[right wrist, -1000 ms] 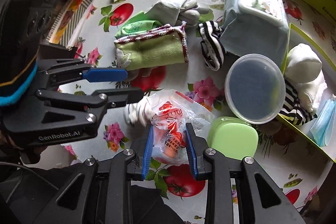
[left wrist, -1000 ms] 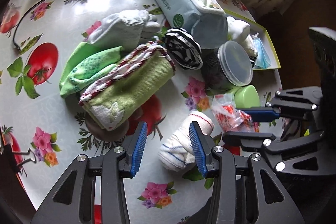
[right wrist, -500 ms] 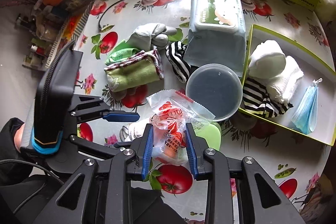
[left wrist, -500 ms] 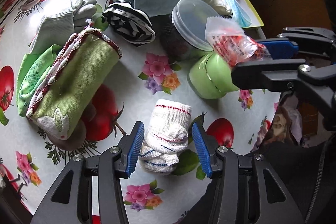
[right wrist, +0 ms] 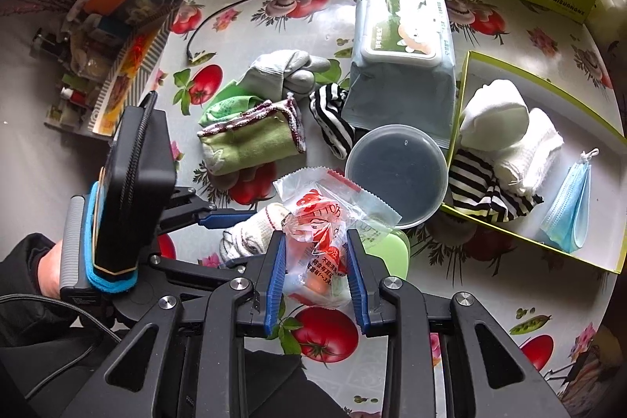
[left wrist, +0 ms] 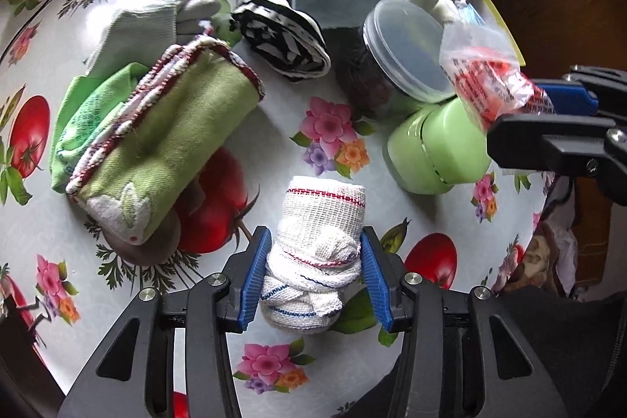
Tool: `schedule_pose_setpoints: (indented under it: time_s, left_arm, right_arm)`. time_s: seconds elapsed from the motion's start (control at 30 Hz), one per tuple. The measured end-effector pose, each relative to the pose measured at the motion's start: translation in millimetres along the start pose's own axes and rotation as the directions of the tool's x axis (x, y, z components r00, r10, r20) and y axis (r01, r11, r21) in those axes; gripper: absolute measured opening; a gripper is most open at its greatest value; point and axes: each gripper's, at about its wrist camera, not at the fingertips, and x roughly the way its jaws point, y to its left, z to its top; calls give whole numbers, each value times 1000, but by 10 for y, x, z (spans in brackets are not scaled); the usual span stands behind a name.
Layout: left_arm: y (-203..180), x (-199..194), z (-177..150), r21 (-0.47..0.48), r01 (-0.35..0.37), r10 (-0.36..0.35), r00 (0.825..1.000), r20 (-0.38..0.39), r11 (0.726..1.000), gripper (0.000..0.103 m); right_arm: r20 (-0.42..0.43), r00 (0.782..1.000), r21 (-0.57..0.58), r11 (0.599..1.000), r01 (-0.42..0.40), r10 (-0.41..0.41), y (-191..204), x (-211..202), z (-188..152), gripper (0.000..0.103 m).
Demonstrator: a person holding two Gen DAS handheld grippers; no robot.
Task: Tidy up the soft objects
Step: 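Lift the bandage roll with the left gripper toward the box lid while the right gripper carries the bag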
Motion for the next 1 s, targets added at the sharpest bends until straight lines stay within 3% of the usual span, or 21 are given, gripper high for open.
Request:
schedule_pose_setpoints:
  time_s: [0.37, 1.0]
  left_arm:
    - [225, -539, 176, -153, -40, 65, 985, 158, 987, 47]
    - [174, -881, 239, -238, -60, 116, 966, 231, 970, 47]
  right_arm:
    - [38, 999, 2, 1000, -8, 8, -3, -114, 43, 28]
    - [74, 995, -33, 998, -59, 61, 114, -190, 138, 28]
